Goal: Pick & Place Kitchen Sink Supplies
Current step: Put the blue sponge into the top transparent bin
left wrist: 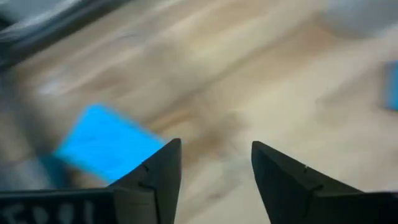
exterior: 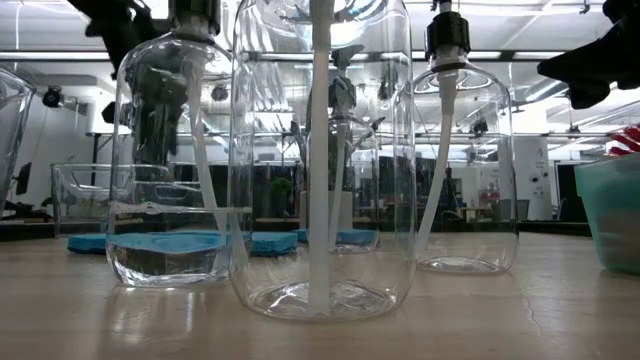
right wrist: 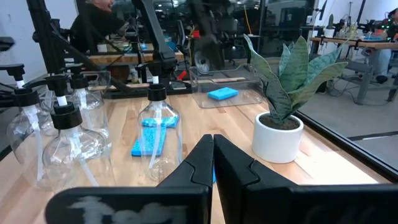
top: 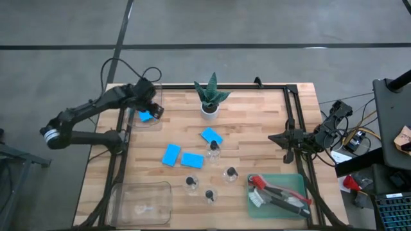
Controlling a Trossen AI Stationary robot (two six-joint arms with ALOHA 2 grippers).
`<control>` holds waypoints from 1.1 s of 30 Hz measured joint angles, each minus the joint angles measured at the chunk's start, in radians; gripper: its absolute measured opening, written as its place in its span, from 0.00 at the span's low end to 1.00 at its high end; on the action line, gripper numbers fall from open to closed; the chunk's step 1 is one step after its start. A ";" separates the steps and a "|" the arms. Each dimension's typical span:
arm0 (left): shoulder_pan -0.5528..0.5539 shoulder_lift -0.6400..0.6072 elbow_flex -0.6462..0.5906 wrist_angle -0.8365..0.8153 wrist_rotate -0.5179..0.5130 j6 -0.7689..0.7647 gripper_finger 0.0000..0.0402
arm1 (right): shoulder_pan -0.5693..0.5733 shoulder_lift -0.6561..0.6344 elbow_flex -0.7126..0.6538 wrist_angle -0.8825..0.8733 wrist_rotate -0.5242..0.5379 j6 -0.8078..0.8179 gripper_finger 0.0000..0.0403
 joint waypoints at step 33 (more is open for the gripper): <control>-0.967 0.237 -0.124 0.071 -0.089 -0.966 0.45 | 0.000 0.000 0.000 0.000 0.000 0.000 0.02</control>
